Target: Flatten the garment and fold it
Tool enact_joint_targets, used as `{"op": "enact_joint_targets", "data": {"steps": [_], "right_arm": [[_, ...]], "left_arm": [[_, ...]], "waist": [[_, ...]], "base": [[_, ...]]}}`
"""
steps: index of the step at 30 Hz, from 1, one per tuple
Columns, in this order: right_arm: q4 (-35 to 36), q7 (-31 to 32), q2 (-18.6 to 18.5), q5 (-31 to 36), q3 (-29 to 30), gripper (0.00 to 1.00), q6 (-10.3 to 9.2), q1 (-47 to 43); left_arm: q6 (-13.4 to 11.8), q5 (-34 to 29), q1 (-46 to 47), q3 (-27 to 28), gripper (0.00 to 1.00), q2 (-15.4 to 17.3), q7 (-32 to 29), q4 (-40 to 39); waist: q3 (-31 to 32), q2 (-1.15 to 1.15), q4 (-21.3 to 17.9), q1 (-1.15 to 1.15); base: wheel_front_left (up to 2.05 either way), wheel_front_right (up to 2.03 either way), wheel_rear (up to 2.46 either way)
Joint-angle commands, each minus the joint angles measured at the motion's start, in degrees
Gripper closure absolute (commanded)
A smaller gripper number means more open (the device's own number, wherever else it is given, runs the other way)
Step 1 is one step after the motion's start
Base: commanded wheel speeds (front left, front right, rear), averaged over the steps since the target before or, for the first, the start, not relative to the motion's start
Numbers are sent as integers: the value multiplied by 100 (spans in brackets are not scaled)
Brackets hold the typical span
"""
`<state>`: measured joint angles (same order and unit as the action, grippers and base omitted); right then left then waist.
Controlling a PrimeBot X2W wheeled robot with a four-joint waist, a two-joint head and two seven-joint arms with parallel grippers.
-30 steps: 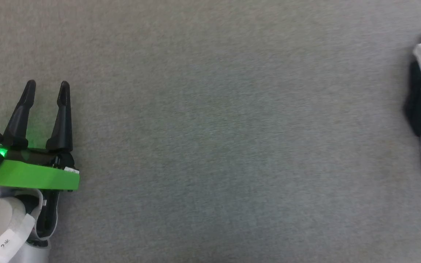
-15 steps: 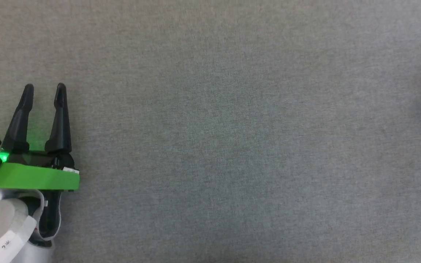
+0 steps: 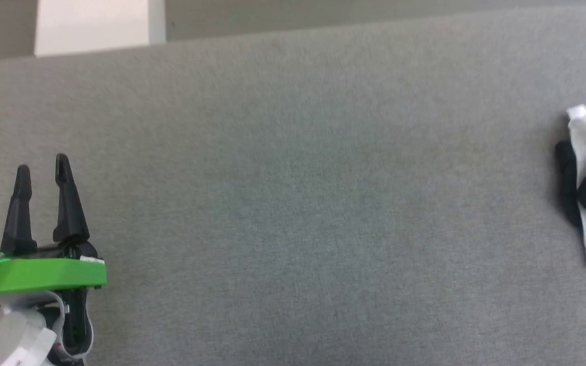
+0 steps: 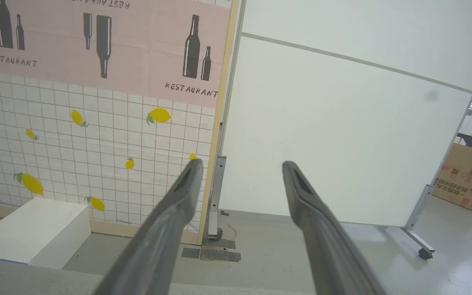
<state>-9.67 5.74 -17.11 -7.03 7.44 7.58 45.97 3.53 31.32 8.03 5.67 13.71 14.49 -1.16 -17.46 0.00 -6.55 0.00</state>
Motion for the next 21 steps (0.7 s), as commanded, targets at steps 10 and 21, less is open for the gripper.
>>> {"op": "enact_joint_targets", "data": {"steps": [10,21], "right_arm": [[520,-1212,1349,-564,-451,0,-9,-1456],[316,-1981,1422,-1380,-535,0,-9,-3226]], "left_arm": [[-200,-394,-445,160,0,-302,50,-26],[-401,-869,-624,-173,0,-361,2,150]], "waist": [[1488,0,438,0],[1723,0,531,0]], "base": [[0,0,0],[0,0,0]]}}
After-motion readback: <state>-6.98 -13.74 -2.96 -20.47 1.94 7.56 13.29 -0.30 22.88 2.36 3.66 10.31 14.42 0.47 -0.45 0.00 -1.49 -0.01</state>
